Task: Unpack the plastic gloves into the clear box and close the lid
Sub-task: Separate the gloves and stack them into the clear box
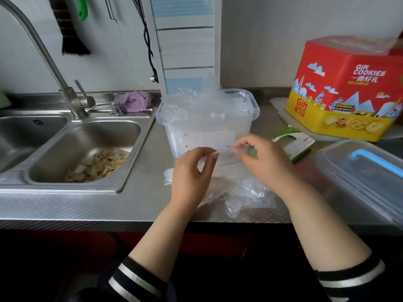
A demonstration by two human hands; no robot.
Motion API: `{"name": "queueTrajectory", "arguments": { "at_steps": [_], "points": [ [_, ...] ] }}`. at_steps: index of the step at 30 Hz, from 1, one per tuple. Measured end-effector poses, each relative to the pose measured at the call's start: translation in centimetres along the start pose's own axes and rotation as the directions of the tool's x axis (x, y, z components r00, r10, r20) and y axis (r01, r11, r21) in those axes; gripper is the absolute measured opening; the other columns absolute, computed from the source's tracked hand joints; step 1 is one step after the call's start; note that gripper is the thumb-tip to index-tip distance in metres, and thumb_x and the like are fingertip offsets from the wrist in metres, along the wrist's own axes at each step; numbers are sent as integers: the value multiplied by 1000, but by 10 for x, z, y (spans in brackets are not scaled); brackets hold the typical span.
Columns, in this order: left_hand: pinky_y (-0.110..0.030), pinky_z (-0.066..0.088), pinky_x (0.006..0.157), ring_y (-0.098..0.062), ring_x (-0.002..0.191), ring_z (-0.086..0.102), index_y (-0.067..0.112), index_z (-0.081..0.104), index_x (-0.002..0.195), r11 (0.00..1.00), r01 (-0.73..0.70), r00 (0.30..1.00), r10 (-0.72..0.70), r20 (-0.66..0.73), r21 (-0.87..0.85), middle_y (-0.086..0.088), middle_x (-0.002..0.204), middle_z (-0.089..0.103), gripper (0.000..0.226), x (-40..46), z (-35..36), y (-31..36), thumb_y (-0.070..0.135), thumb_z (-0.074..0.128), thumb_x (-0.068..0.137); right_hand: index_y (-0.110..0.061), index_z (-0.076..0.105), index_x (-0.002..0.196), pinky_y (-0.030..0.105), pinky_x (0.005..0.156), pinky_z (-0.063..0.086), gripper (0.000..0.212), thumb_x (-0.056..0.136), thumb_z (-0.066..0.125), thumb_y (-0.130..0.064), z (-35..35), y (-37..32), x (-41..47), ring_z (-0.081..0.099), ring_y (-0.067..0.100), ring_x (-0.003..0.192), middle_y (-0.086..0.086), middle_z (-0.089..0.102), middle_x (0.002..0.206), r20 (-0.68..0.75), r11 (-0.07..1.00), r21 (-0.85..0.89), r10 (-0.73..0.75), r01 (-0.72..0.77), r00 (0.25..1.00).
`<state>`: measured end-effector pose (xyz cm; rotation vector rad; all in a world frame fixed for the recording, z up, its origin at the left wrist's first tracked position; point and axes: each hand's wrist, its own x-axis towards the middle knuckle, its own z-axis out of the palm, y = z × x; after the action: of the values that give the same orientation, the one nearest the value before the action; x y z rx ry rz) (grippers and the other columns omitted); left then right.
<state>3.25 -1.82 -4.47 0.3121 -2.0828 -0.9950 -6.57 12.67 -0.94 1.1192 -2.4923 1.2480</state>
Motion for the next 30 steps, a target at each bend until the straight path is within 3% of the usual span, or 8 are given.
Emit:
{"name": "queueTrajectory", "arguments": {
  "at_steps": [5,9,11,13,17,20,25,30],
  "points": [
    [-10,41,70,3,76,62,18,66,82,990,83,996,-85,-15,-111,15,75,70,7,23,-17,8,20,70,87,-19,69,86,19,72,46,21,95,55,-33,-14,-6,15,63,2,80,-9,70,83,0,982,166,89,-88,996],
    [-16,42,64,-5,66,54,28,66,77,984,75,997,-72,22,-160,14,70,69,12,48,-31,14,22,73,85,-19,69,98,20,83,51,13,92,62,-28,-20,-12,30,64,0,89,-14,68,93,22,960,276,50,-54,999],
    [-14,42,63,-1,64,51,28,66,76,992,18,999,-13,39,-127,14,67,68,13,61,-38,24,23,72,86,-24,66,99,20,79,52,11,88,67,-23,-24,-19,39,65,6,87,-7,68,95,33,944,330,12,-22,999],
    [-14,43,65,2,65,53,25,65,77,996,-8,998,14,62,-94,15,69,68,12,77,-44,33,28,70,88,-20,65,90,14,69,49,3,89,66,-17,-28,-29,48,65,4,69,-3,69,81,11,928,372,-25,19,1000],
    [-26,52,79,-9,89,67,24,59,101,995,88,946,-71,315,-40,7,94,70,38,107,-55,37,46,76,76,-8,64,87,11,62,46,11,94,60,-15,-32,-41,74,60,5,55,-1,68,67,-77,915,402,15,17,997],
    [-30,52,82,-14,86,68,28,56,109,987,149,895,-158,417,55,5,85,71,42,119,-67,28,29,81,75,-11,63,84,22,63,50,16,96,57,-20,-31,-36,95,61,11,55,-4,68,63,-111,910,413,70,-18,991],
    [-26,52,73,-11,65,66,22,60,108,969,224,936,-183,300,-108,3,72,71,32,151,-83,23,18,76,81,-7,67,89,28,66,50,28,98,51,-28,-32,-24,128,62,15,61,-3,68,69,-131,955,265,172,-133,976],
    [-27,43,64,-14,71,59,18,57,114,968,240,953,-249,173,68,-5,90,70,37,185,-71,4,23,75,82,-13,66,78,29,69,41,29,94,52,-33,-26,-8,165,61,22,78,-1,69,79,-173,977,-36,199,-208,965]
  ]
}}
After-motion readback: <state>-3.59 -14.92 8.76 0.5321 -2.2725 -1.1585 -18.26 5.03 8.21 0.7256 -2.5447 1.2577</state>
